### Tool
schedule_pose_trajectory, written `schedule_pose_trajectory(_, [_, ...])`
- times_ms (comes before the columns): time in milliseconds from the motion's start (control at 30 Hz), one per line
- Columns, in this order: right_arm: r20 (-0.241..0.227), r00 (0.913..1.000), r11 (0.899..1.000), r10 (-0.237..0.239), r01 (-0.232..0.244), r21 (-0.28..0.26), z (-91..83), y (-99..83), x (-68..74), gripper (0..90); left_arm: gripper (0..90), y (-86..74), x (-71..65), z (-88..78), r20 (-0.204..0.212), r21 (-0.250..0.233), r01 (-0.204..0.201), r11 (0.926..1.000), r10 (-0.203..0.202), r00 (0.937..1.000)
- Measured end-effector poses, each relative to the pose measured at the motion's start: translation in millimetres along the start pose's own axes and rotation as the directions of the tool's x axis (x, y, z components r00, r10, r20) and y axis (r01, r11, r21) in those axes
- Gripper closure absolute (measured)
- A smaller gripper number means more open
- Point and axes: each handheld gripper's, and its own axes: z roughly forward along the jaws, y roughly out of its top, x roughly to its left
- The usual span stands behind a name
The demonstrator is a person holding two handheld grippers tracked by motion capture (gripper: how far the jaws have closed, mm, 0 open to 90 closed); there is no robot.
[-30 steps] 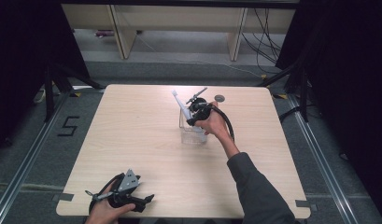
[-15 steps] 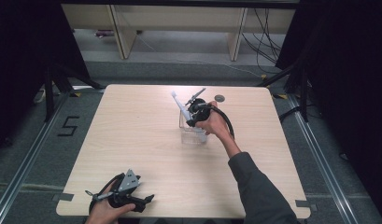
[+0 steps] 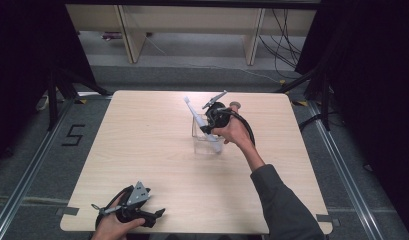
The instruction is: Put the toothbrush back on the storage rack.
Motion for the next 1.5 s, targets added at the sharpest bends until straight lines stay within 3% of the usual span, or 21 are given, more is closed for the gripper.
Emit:
schedule_pose_trajectory(133, [-0.009,0.9997,1.0,0.024,-0.024,0.003,-4.3,0.2,1.9,52.0,15.0,-0.1,0.2,0.2,0.0,0.001,-0.001,1.0,0.001,1.0])
schedule_pose_trajectory(167, [-0.002,0.9974,0.997,0.072,-0.072,0.026,-6.6,0.0,4.9,51.5,15.0,-0.2,0.1,0.2,0.0,0.002,-0.001,1.0,0.001,1.0])
schedule_pose_trajectory(233, [-0.017,0.9994,0.999,0.03,-0.03,-0.018,-7.0,0.3,2.6,50.2,15.0,0.1,1.0,0.0,-0.001,0.002,-0.011,0.9999,0.011,0.9999])
schedule_pose_trajectory(267, [-0.019,0.9991,0.999,0.038,-0.039,-0.017,-7.7,0.5,3.4,49.3,15.0,-0.1,0.3,-0.1,0.0,0.002,-0.001,1.0,0.001,1.0])
schedule_pose_trajectory(300, [-0.011,0.9999,1.0,-0.01,0.01,-0.029,-7.2,0.5,0.9,48.6,15.0,-0.2,0.2,-0.1,0.0,0.002,0.0,1.0,0.0,1.0])
schedule_pose_trajectory(333, [-0.01,0.9999,0.999,-0.014,0.014,-0.035,-7.6,0.6,0.9,48.3,15.0,-0.2,0.2,-0.1,0.0,0.002,-0.001,1.0,0.001,1.0])
schedule_pose_trajectory(433, [-0.015,0.9987,0.999,0.049,-0.049,-0.017,-11.1,1.0,5.3,46.3,15.0,-0.1,0.2,-0.1,-0.001,0.002,-0.001,1.0,0.001,1.0])
schedule_pose_trajectory(467, [0.011,0.9972,0.997,0.074,-0.074,-0.003,-12.2,0.6,7.5,46.1,15.0,-0.1,0.2,-0.1,0.0,0.002,-0.002,1.0,0.002,1.0])
schedule_pose_trajectory(500, [-0.005,1.0,0.999,-0.005,0.005,-0.044,-11.4,0.9,3.8,45.5,15.0,-0.2,0.2,0.0,-0.001,0.001,-0.001,1.0,0.001,1.0])
schedule_pose_trajectory(567, [-0.014,0.9998,0.999,0.015,-0.015,-0.039,-13.1,1.8,5.6,45.0,15.0,-0.2,0.1,0.0,-0.001,0.002,0.0,1.0,0.0,1.0])
schedule_pose_trajectory(600, [-0.015,0.9997,0.999,-0.02,0.019,-0.049,-12.8,1.3,4.5,44.5,15.0,-0.2,0.2,-0.2,0.0,0.002,-0.001,1.0,0.001,1.0])
schedule_pose_trajectory(633, [-0.016,0.9991,0.999,0.04,-0.041,-0.028,-15.0,1.5,8.6,43.9,15.0,-0.2,0.1,-0.2,0.0,0.001,0.001,1.0,-0.001,1.0])
schedule_pose_trajectory(667, [-0.021,0.9983,0.998,0.054,-0.054,-0.03,-17.0,2.0,11.1,43.0,15.0,-0.1,0.1,-0.2,-0.001,0.002,0.001,1.0,-0.001,1.0])
schedule_pose_trajectory(767, [-0.02,0.9994,0.998,0.027,-0.028,-0.054,-17.7,2.3,10.8,42.6,15.0,-0.2,0.0,-0.1,-0.001,0.002,-0.001,1.0,0.001,1.0])
schedule_pose_trajectory(800, [-0.014,0.9998,0.997,-0.014,0.013,-0.07,-17.3,2.1,9.0,42.3,15.0,-0.2,0.0,0.0,0.0,0.002,0.0,1.0,0.0,1.0])
schedule_pose_trajectory(833, [-0.015,0.9998,0.998,0.011,-0.012,-0.059,-18.0,1.3,11.5,41.9,15.0,-0.2,0.0,0.0,0.0,0.002,0.001,1.0,-0.001,1.0])
schedule_pose_trajectory(867, [-0.017,0.9998,0.998,-0.009,0.008,-0.07,-18.3,1.1,10.2,41.6,15.0,-0.2,0.0,0.0,-0.001,0.002,0.001,1.0,-0.001,1.0])
schedule_pose_trajectory(967, [-0.006,0.9998,0.998,0.021,-0.021,-0.057,-20.4,-0.1,10.9,40.8,15.0,-0.2,0.0,-0.1,-0.001,0.002,0.001,1.0,-0.001,1.0])
schedule_pose_trajectory(1000, [-0.014,0.9982,0.997,0.059,-0.059,-0.051,-21.1,-0.9,12.4,40.7,15.0,-0.2,0.0,0.0,-0.001,0.002,0.001,1.0,-0.001,1.0])
schedule_pose_trajectory(1033, [-0.017,0.9994,0.997,0.029,-0.03,-0.067,-21.7,-1.7,9.9,40.6,15.0,-0.2,0.0,0.0,-0.001,0.001,0.002,1.0,-0.002,1.0])
schedule_pose_trajectory(1500, [-0.017,0.9994,0.995,0.031,-0.033,-0.096,-30.7,-8.6,11.3,39.9,15.0,-0.3,0.4,0.2,-0.002,0.001,0.0,1.0,0.0,1.0])
